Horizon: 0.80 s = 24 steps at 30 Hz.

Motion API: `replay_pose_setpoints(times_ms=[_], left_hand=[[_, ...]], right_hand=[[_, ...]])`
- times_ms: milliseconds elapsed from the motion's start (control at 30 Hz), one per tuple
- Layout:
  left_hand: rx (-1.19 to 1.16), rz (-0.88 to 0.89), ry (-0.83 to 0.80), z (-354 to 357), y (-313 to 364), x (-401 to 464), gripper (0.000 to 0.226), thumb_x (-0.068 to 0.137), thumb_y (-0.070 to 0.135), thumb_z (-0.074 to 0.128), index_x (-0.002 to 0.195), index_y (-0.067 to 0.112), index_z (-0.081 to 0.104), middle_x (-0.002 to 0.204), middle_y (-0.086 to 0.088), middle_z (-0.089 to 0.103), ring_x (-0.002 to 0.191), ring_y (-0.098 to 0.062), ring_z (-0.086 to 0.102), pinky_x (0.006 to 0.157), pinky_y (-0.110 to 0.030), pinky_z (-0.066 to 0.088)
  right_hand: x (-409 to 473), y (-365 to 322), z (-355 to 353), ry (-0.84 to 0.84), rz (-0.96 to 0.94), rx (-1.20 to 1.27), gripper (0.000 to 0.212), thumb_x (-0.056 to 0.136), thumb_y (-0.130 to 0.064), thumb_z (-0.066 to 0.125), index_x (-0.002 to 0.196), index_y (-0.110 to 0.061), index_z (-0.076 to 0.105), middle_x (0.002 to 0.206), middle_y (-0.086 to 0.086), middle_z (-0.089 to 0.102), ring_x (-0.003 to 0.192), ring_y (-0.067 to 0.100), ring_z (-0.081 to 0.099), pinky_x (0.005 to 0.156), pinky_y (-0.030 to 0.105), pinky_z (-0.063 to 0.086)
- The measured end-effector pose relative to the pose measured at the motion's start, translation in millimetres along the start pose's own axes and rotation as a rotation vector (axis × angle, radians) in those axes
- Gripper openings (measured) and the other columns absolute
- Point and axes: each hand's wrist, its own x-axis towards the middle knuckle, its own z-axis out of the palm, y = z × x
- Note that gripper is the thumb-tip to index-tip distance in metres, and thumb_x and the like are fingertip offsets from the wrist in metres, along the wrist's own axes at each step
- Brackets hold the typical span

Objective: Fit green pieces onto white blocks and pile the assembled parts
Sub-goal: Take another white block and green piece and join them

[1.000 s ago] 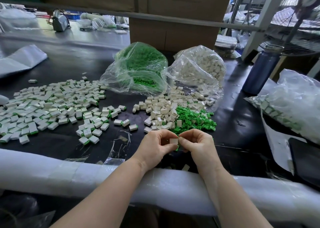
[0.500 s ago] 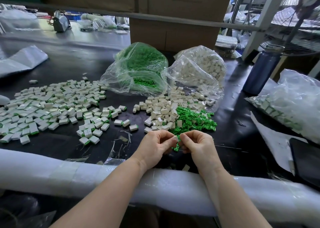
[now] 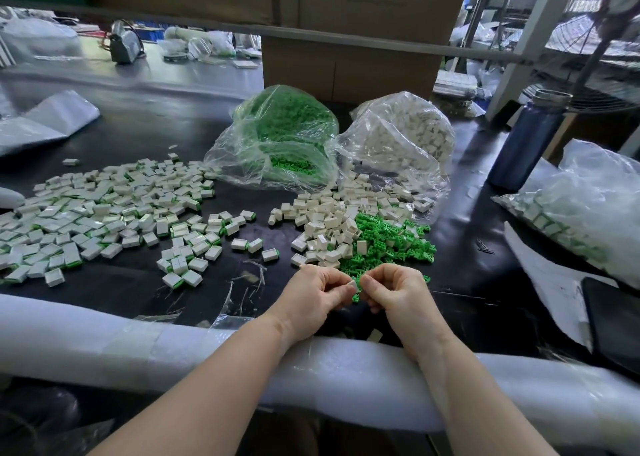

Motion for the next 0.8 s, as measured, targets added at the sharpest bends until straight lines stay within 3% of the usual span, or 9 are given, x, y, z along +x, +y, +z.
replay_pose_setpoints(times_ms=[133,300,400,500,667,800], left_hand=[[0.017,-0.004,-0.005,0.9,-0.4,0.1,0.016,0.09,0.014,0.059,0.091,0.002,0.071,0.074,-0.002,0.065,0.066,-0.006,0.054,0.07,-0.02,0.046],[-0.05,-0.004,0.01,-0.3,1.4,-0.7,0.015,0.09,0.009,0.059,0.091,-0.001,0.07,0.067,0.004,0.061,0.055,0.006,0.053,0.059,-0.008,0.042],[-0.036,-0.002,-0.001,-0.4,2.9,-1.6,0.017,0.09,0.009,0.058,0.091,-0.003,0.07,0.067,0.002,0.061,0.055,0.005,0.052,0.059,-0.008,0.042],[0.017,0.007,0.001,0.2,3.2,-2.0,0.017,0.09,0.012,0.059,0.091,0.0,0.071,0.076,-0.007,0.067,0.066,-0.005,0.057,0.066,-0.015,0.048],[0.143,0.03,-0.008,1.5,0.7,-1.7,0.015,0.09,0.015,0.06,0.088,0.005,0.072,0.082,-0.013,0.071,0.077,-0.026,0.064,0.079,-0.039,0.052],[0.089,0.025,0.019,1.5,1.9,-1.6,0.017,0.09,0.018,0.06,0.086,0.006,0.072,0.077,-0.01,0.069,0.072,-0.022,0.062,0.079,-0.042,0.052]], right_hand=[[-0.9,-1.1,0.2,-0.004,0.003,-0.015,0.019,0.086,-0.003,0.061,0.068,-0.009,0.063,0.053,-0.003,0.059,0.05,0.005,0.05,0.049,0.016,0.044],[-1.9,-3.6,-0.4,-0.019,-0.015,0.008,0.018,0.086,-0.003,0.062,0.069,-0.007,0.063,0.053,-0.003,0.059,0.05,0.005,0.049,0.049,0.016,0.043],[-2.0,-3.1,-0.1,-0.011,-0.003,-0.001,0.018,0.086,-0.003,0.062,0.068,-0.008,0.063,0.053,-0.002,0.059,0.05,0.007,0.05,0.049,0.016,0.043],[-1.8,-1.9,0.5,0.001,0.011,-0.02,0.019,0.086,-0.003,0.062,0.068,-0.009,0.063,0.052,-0.003,0.058,0.049,0.007,0.05,0.048,0.017,0.044],[-2.2,-3.5,1.1,-0.034,0.006,-0.087,0.024,0.083,0.001,0.062,0.063,-0.013,0.062,0.054,0.002,0.062,0.046,0.005,0.05,0.047,0.016,0.042],[-2.1,-2.1,2.3,0.001,-0.019,-0.028,0.019,0.083,0.0,0.063,0.066,-0.008,0.063,0.049,-0.002,0.06,0.045,0.002,0.051,0.047,0.015,0.042]])
